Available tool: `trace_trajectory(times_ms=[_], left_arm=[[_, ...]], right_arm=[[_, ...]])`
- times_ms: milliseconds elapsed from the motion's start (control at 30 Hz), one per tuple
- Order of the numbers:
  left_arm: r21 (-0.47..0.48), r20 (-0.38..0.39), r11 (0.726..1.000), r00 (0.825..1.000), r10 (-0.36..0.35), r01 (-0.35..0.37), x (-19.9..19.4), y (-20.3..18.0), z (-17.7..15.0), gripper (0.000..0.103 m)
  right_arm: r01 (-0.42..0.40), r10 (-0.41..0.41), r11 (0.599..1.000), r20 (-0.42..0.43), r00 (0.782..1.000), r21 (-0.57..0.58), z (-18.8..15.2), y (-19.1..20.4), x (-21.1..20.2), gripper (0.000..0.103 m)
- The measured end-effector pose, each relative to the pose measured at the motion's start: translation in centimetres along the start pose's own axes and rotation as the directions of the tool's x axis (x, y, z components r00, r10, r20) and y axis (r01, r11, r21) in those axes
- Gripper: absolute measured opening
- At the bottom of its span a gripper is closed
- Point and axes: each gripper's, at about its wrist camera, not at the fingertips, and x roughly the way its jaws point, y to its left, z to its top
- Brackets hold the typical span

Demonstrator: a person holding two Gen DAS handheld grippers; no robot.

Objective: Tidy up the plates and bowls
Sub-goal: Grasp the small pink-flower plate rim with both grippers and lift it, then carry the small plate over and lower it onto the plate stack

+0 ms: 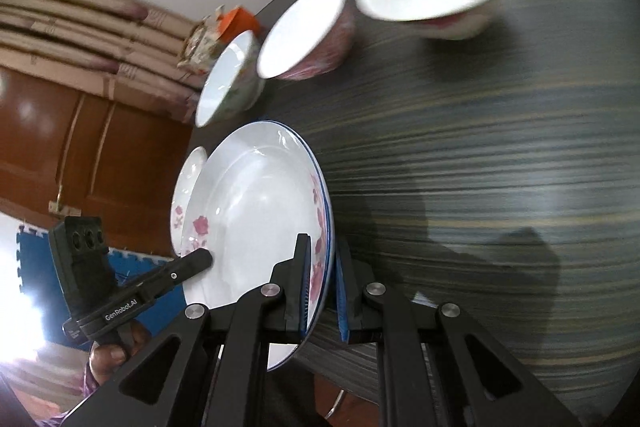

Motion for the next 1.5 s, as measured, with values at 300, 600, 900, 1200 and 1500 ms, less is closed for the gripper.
trace_trajectory(times_ms=[300, 600, 900, 1200, 1500], left_arm=[[-0.097, 0.069, 0.994, 0.996, 0.064, -0.057, -3.8, 6.2, 1.1, 0.011], [-0.195, 0.111, 0.978, 0.99, 0.093, -0.07, -5.2, 12.1, 1.5, 0.012], [-0.261, 0.122, 0.962, 0.986, 0.111, -0.076, -5.6, 16.3, 1.7, 0.013], [-0.29, 0.115, 0.953, 0.985, 0.128, -0.09, -5.1, 18.2, 1.9, 0.014], [-0.298, 0.114, 0.949, 0.983, 0.147, -0.107, -4.8, 18.8, 2.2, 0.015]], right_arm=[[-0.04, 0.036, 0.997, -0.069, 0.997, -0.065, 2.0, 6.4, 5.2, 0.012], [-0.032, 0.016, 0.992, -0.13, 0.991, -0.124, 4.1, 11.6, 10.2, 0.012], [-0.001, -0.028, 0.985, -0.168, 0.985, -0.172, 4.9, 14.8, 13.8, 0.012], [0.026, -0.063, 0.98, -0.186, 0.981, -0.195, 5.2, 16.4, 15.8, 0.013], [0.044, -0.088, 0.975, -0.194, 0.977, -0.22, 5.0, 17.1, 16.7, 0.013]])
